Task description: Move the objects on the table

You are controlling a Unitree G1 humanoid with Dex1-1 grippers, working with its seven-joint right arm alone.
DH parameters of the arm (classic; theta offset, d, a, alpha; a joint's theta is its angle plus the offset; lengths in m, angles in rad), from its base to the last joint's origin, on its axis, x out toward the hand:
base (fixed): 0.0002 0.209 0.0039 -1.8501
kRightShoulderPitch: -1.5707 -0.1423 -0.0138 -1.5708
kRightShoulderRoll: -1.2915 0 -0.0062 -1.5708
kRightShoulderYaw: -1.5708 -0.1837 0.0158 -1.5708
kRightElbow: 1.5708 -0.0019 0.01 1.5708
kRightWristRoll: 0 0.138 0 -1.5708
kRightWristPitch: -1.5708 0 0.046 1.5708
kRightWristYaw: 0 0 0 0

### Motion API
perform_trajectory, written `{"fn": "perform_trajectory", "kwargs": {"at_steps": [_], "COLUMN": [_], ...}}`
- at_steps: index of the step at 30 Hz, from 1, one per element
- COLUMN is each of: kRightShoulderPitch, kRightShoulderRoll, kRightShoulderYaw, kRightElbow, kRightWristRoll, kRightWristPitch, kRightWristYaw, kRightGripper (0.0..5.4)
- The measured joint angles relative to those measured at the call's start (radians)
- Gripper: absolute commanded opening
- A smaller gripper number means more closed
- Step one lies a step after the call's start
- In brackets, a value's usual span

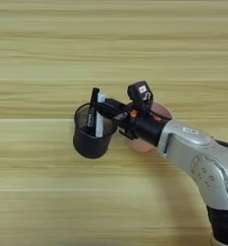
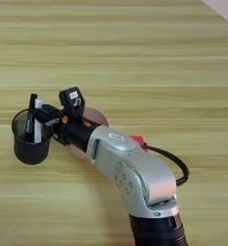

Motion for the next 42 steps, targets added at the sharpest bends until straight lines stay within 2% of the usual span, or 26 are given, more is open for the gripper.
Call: {"fn": "perform_trajectory", "kwargs": {"at_steps": [22, 33, 38, 42], "kRightShoulderPitch": [0.0, -0.002, -0.017, -0.047], "kRightShoulderRoll": [0.0, 0.012, 0.015, 0.018], "kRightShoulderYaw": [-0.048, -0.115, -0.164, -0.235], "kRightElbow": [-0.045, -0.09, -0.101, -0.127], "kRightWristRoll": [0.012, 0.058, 0.097, 0.158], "kRightWristPitch": [0.01, 0.013, 0.019, 0.022], "kRightWristYaw": [-0.004, -0.028, -0.048, -0.069], "kRightGripper": [0.74, 0.74, 0.74, 0.74]}}
